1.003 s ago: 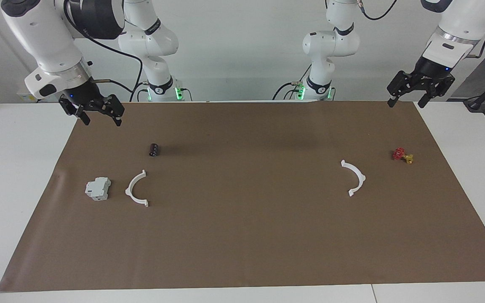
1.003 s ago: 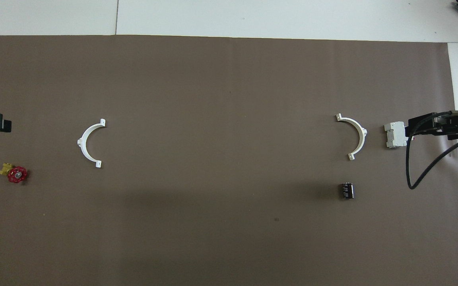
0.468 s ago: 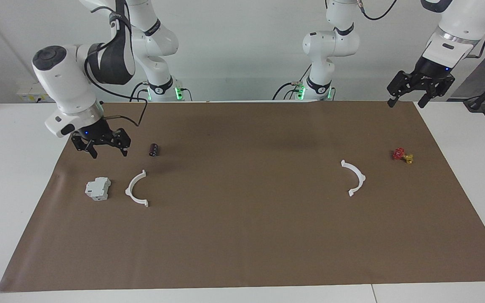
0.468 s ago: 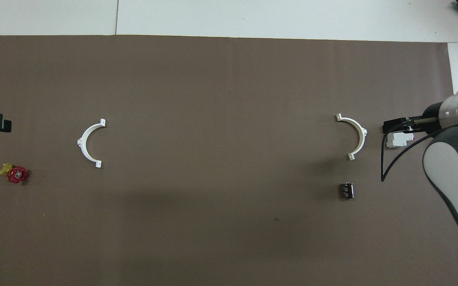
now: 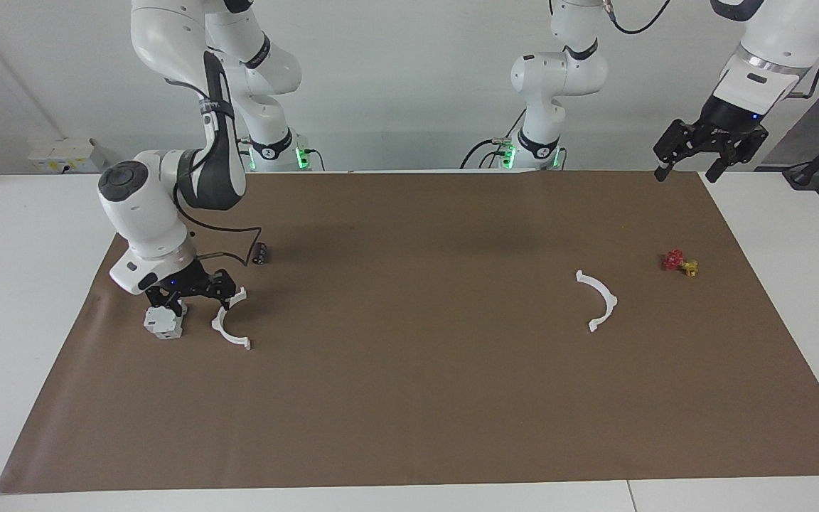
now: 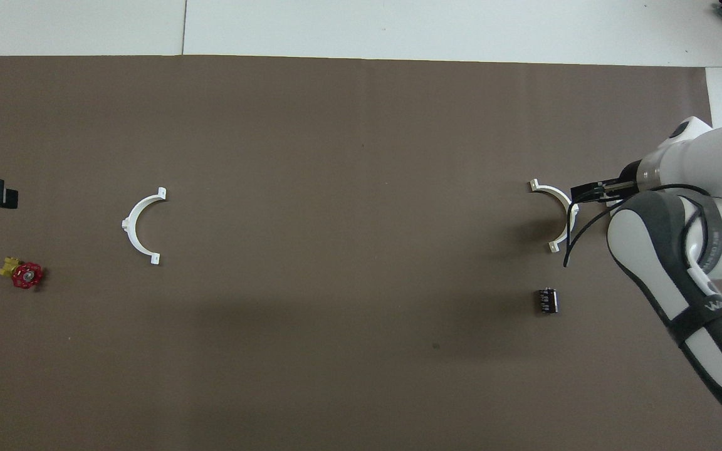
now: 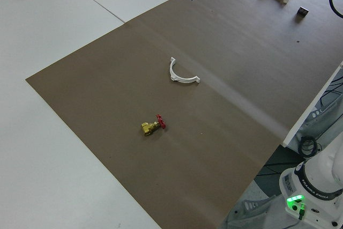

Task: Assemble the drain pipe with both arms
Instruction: 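Lower the right gripper and grasp the white half-ring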

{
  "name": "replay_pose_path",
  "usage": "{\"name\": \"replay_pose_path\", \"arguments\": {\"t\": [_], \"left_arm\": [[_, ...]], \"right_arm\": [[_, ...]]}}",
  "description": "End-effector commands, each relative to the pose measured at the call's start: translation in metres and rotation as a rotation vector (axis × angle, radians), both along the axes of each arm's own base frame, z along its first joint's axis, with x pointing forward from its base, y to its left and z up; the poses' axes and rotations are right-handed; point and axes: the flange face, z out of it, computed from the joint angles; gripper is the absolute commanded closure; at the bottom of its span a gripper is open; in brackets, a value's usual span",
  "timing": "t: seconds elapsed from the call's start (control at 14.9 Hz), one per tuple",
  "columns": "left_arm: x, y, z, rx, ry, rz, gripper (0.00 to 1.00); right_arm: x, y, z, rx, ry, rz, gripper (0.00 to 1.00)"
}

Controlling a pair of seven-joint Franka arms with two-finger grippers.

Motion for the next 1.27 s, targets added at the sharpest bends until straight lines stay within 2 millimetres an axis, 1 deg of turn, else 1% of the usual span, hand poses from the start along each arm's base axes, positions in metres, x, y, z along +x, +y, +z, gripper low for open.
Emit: {"name": "replay_pose_path", "arguments": {"t": [0.0, 0.13, 0.33, 0.47, 0.54, 0.6, 0.67, 0.74, 0.8, 1.07, 1.14, 1.2], "left_arm": [[-0.005, 0.002, 0.0, 0.01, -0.001, 0.007, 0.0], [-0.005, 0.002, -0.001, 0.01, 0.001, 0.007, 0.0], [-0.005, 0.002, -0.001, 0.01, 0.001, 0.007, 0.0], [-0.005, 0.002, -0.001, 0.01, 0.001, 0.007, 0.0], [-0.005, 0.002, -0.001, 0.01, 0.001, 0.007, 0.0], [-0.005, 0.002, -0.001, 0.01, 0.001, 0.007, 0.0], [-0.005, 0.002, -0.001, 0.01, 0.001, 0.007, 0.0], [-0.005, 0.002, -0.001, 0.01, 0.001, 0.007, 0.0], [-0.005, 0.002, -0.001, 0.01, 0.001, 0.007, 0.0], [-0.005, 0.002, -0.001, 0.01, 0.001, 0.007, 0.0], [-0.005, 0.002, -0.001, 0.01, 0.001, 0.007, 0.0], [-0.005, 0.002, -0.001, 0.01, 0.001, 0.007, 0.0]], "right_arm": [[-0.008, -0.006, -0.008, 0.086, -0.03, 0.039, 0.0], [-0.003, -0.008, -0.016, 0.085, -0.075, 0.131, 0.01], [-0.011, -0.013, -0.036, 0.066, -0.078, 0.198, 0.05], [-0.017, -0.014, -0.046, 0.056, -0.083, 0.207, 0.12], [-0.018, -0.019, -0.052, 0.053, -0.075, 0.221, 0.18], [-0.019, -0.026, -0.057, 0.051, -0.069, 0.225, 0.27], [-0.02, -0.029, -0.061, 0.05, -0.064, 0.233, 0.44], [-0.02, -0.03, -0.061, 0.052, -0.063, 0.23, 0.88], [-0.019, -0.03, -0.061, 0.053, -0.064, 0.223, 1.0], [-0.006, -0.015, -0.049, 0.077, -0.062, 0.117, 1.0], [-0.001, -0.008, -0.04, 0.085, -0.054, 0.115, 1.0], [0.004, -0.004, -0.028, 0.098, -0.041, 0.063, 1.0]]}}
